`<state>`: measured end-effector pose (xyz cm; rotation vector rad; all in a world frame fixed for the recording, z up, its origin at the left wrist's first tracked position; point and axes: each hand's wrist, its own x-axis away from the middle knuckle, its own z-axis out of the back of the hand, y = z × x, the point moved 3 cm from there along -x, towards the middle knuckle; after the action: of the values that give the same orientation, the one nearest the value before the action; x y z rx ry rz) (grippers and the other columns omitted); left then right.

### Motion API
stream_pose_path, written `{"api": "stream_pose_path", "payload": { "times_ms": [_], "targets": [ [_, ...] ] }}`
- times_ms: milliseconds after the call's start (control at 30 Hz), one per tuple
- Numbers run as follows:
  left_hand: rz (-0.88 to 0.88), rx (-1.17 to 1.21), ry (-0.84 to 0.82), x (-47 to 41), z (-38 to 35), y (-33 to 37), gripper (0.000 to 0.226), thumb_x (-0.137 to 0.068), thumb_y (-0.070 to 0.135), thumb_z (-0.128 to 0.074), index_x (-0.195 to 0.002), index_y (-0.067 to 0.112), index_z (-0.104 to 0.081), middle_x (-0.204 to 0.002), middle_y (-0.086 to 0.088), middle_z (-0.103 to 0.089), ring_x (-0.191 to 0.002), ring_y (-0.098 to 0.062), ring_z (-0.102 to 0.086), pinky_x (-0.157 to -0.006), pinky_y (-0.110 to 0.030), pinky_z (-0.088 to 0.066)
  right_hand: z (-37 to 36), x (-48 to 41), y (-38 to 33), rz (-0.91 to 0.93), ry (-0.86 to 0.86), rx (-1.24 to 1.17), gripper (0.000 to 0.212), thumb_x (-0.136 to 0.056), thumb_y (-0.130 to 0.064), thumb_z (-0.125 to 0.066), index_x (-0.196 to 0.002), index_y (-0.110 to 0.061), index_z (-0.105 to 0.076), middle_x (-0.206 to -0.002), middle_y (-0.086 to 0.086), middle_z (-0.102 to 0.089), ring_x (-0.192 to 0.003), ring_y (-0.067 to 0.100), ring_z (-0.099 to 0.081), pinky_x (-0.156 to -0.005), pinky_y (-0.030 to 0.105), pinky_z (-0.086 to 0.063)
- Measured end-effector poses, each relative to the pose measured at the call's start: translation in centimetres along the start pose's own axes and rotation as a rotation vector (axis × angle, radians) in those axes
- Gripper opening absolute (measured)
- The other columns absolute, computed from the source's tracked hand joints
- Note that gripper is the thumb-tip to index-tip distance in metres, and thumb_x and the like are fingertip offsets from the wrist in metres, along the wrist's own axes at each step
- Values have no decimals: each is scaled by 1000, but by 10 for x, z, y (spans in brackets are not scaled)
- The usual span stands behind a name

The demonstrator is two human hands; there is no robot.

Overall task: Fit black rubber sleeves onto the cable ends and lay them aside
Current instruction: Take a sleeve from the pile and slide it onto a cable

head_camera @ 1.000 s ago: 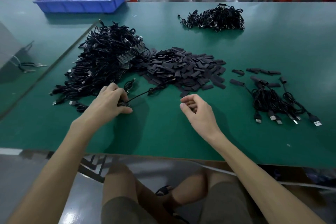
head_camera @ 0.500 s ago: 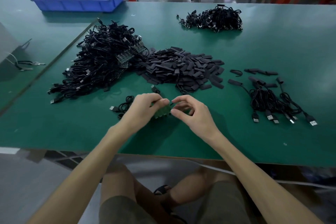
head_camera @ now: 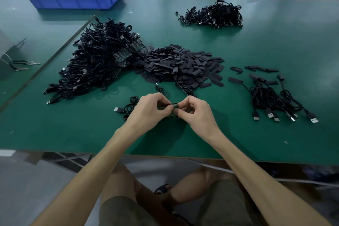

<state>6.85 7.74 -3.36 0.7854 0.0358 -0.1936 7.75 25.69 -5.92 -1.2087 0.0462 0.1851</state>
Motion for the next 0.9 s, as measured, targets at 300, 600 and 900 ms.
{"api": "stream_pose_path", "payload": {
  "times_ms": [300,600,900],
  "targets": [
    [57,-32,80,8,-7,8,11,-94,34,-70,-93,23,-70,-88,14,-69,-85,-5,-65,-82,-37,-57,-1,1,-2,36,54,62,17,-88,-18,-82,-82,-14,-66,-75,-4,-70,-66,2,-58,-64,22,-48],
    [-92,-393,246,12,20,-7,6,-100,14,-62,-97,10,-59,-101,-3,-57,-95,-23,-53,-78,-39,-49,7,3,-7,30,160,-98,9,-95,-16,-75,-97,-16,-66,-88,-2,-72,-87,15,-67,-80,35,-56],
    [-67,-548,297,12,37,-35,21,-96,18,-67,-113,5,-63,-116,-10,-58,-113,-31,-52,-105,-44,-38,8,2,-8,63,126,-215,18,-97,-9,-69,-100,-27,-68,-87,-18,-66,-86,12,-63,-76,40,-52]
  ]
}}
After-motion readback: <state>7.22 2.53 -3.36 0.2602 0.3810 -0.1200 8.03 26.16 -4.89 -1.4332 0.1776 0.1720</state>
